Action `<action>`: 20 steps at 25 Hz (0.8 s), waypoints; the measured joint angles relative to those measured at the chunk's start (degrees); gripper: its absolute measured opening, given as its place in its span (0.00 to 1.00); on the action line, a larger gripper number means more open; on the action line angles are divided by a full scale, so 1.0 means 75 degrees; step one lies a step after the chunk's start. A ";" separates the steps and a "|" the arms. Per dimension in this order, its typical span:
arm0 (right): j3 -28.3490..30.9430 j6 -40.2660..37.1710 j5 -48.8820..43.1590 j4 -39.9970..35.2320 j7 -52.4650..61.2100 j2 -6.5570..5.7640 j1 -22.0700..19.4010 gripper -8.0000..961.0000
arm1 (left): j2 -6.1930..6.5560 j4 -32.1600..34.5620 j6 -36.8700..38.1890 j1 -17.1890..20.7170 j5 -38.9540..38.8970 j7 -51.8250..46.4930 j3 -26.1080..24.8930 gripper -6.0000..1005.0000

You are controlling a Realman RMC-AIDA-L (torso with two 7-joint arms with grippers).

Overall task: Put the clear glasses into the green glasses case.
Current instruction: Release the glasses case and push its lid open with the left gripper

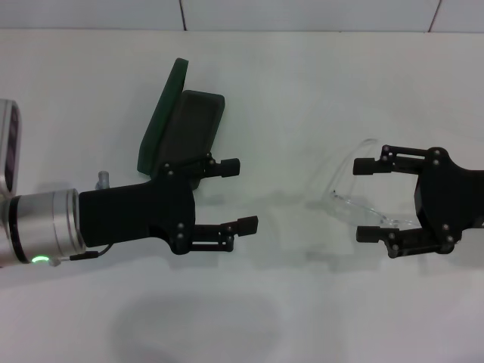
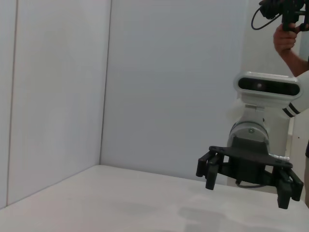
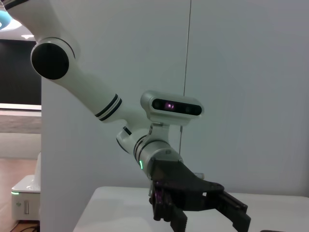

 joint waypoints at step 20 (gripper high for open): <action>-0.0004 0.0103 -0.0180 -0.0112 -0.0024 0.0077 -0.0026 0.84 | -0.0051 0.0287 0.0048 0.0087 -0.0036 -0.0787 -0.0503 0.88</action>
